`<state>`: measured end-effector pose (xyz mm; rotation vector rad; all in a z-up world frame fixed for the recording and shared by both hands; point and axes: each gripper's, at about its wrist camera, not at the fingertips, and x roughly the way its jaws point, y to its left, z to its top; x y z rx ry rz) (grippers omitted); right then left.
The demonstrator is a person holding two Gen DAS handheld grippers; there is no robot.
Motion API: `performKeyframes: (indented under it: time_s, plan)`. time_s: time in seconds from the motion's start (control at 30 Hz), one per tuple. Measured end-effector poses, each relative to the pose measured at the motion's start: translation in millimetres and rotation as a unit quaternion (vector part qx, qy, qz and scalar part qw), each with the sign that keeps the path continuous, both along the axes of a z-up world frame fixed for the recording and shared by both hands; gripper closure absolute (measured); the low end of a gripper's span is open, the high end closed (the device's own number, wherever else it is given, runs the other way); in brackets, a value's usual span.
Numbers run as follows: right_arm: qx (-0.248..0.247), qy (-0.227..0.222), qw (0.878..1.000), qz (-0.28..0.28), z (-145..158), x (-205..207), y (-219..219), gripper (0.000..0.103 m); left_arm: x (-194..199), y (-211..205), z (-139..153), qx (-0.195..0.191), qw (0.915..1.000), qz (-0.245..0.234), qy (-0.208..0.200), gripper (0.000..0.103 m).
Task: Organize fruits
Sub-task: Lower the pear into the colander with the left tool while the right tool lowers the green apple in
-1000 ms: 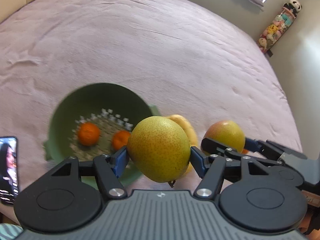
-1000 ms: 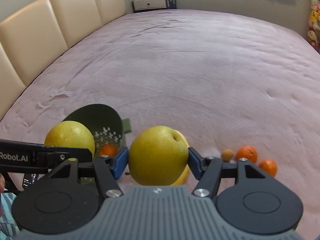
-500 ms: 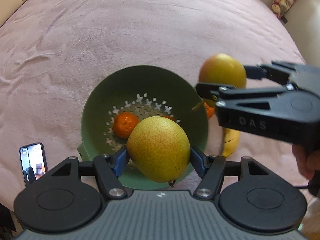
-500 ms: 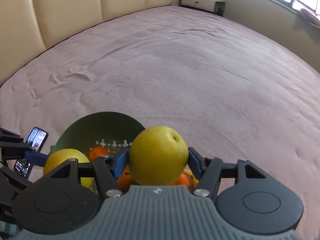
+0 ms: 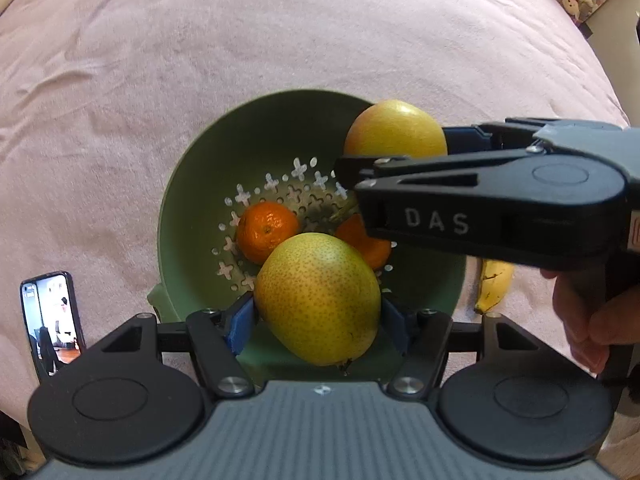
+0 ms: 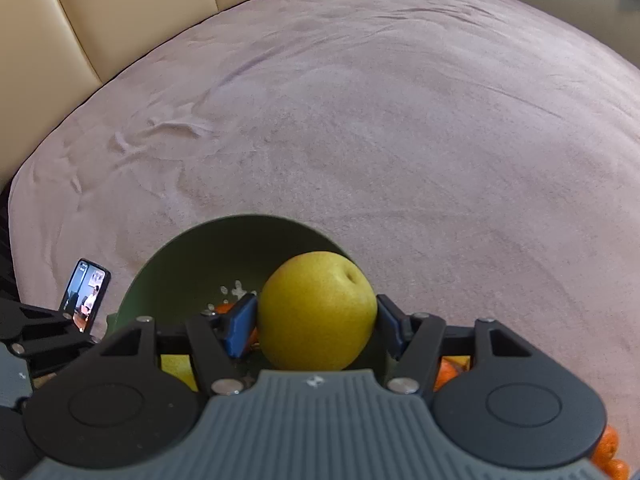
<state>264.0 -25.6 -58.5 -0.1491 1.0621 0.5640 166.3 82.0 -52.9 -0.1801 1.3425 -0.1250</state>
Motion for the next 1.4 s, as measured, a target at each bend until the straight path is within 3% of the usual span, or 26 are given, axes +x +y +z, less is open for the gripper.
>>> performKeyframes:
  time_s: [0.17,0.47,0.77,1.03,1.17,1.4]
  plan:
    - [-0.007,0.022,1.000,-0.019,-16,2,3,0.042,4,5,-13,-0.012,0.9997,0.012,0.018,0.028]
    - [0.008,0.042,0.998,-0.043,-28,1,13,0.042,4,4,-27,-0.001,0.9993,0.008,0.038,0.028]
    - [0.001,0.033,0.998,-0.047,-31,-1,18,0.042,6,-5,-36,0.022,0.9990,-0.002,0.039,0.028]
    - [0.031,0.035,0.997,-0.059,-21,0,6,0.042,6,-19,-38,0.041,0.9981,-0.015,0.042,0.027]
    - [0.042,0.032,0.996,-0.071,-11,-1,-3,0.042,5,-15,-32,0.013,0.9990,0.001,0.042,0.022]
    - [0.076,0.032,0.992,-0.099,8,-6,-27,0.036,1,-19,-26,0.029,0.9990,-0.002,0.033,0.018]
